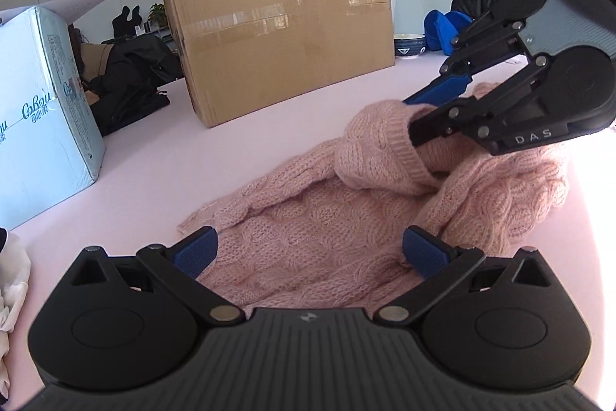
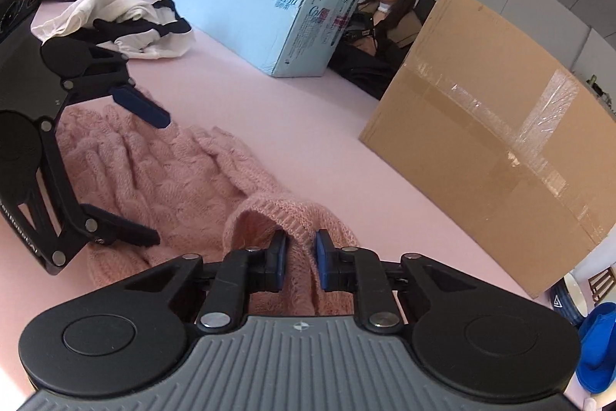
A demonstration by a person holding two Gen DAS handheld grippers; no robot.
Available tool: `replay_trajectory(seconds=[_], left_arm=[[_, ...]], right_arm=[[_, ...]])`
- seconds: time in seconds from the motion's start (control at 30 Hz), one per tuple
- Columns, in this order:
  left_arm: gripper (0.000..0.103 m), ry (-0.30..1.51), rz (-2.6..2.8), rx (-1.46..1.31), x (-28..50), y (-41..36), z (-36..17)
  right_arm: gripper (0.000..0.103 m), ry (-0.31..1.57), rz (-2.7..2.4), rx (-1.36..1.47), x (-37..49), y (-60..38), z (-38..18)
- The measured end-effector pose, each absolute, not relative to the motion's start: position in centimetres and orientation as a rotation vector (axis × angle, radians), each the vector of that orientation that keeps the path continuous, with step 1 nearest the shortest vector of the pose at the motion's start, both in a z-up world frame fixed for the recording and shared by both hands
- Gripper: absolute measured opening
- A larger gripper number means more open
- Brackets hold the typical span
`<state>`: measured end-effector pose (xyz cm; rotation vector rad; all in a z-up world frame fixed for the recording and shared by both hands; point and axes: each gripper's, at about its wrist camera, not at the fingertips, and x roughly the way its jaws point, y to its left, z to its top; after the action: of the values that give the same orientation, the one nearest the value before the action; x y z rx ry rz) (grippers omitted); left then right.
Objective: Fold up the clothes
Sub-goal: 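Lower the sweater onto the table and open the right gripper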
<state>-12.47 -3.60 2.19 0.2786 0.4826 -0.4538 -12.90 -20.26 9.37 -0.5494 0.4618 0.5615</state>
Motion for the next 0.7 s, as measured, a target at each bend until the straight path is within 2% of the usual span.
replay_trajectory(seconds=[0.43, 0.7], left_arm=[[0.103, 0.516, -0.361, 0.227, -11.3, -2.3, 2.0], [0.103, 0.545, -0.365, 0.243, -11.3, -2.7, 1.7]], right_arm=[[0.006, 0.384, 0.282, -0.37, -5.5, -24.1, 13.7], [0.006, 0.445, 0.119, -0.343, 1.3, -26.4, 12.0]])
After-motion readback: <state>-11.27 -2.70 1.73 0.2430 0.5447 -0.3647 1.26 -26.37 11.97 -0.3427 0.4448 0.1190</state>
